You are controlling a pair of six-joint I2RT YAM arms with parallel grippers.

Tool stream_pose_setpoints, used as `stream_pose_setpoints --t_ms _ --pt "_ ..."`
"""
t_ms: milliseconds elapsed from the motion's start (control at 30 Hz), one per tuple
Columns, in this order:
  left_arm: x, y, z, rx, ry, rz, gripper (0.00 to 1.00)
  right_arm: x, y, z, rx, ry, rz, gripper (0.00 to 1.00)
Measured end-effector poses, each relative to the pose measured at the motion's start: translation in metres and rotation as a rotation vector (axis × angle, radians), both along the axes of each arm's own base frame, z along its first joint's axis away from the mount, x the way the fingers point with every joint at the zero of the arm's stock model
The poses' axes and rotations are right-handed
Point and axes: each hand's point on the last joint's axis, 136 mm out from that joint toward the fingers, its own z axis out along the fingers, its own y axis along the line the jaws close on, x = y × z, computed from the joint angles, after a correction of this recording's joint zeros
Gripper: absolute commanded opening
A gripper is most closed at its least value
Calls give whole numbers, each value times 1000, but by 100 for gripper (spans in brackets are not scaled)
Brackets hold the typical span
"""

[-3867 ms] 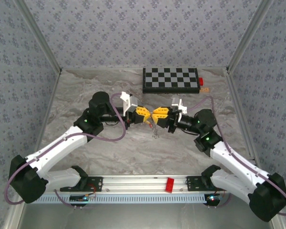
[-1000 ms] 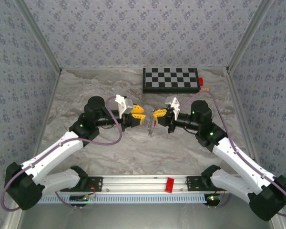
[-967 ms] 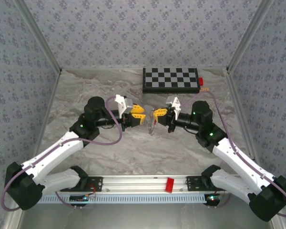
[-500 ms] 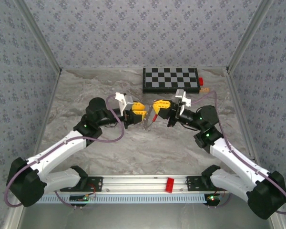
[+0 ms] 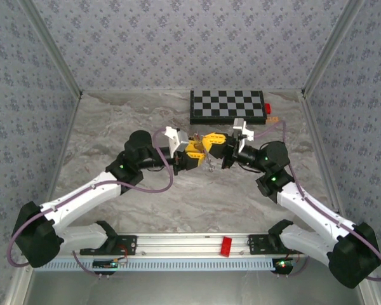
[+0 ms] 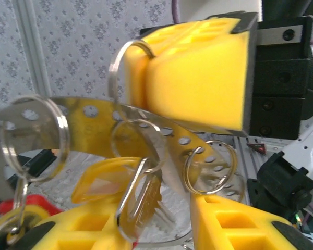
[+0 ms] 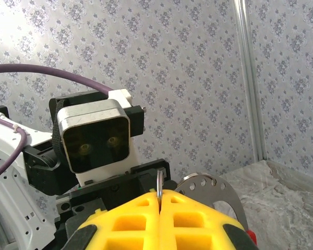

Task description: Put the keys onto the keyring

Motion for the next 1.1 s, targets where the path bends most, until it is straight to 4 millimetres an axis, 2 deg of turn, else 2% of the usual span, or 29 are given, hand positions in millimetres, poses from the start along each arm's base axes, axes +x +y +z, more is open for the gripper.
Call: stream_pose_setpoints --t_ms 267,333,467,533,600,667,733,867,1100 --pt "8 4 2 5 -24 53 36 -1 0 -1 -1 2 9 0" --pt "8 4 3 3 -31 56 40 -2 1 -1 -2 2 13 0" --pt "8 4 3 4 -34 56 37 -4 1 -1 -3 6 25 0" --pt "7 4 3 4 -32 55 26 -5 2 -1 -4 5 30 0" --pt "7 4 4 2 -38 52 22 -5 2 -2 -5 4 33 0" --pt "7 4 4 0 -41 49 10 -5 2 -2 -6 4 34 0" --pt "5 4 6 -4 -46 40 6 -5 2 -3 -7 6 35 0" --pt "2 4 8 -11 -55 29 0 -6 2 -3 -8 7 35 0" --pt "-3 9 11 -13 -71 29 0 -5 -1 -7 -12 13 27 0"
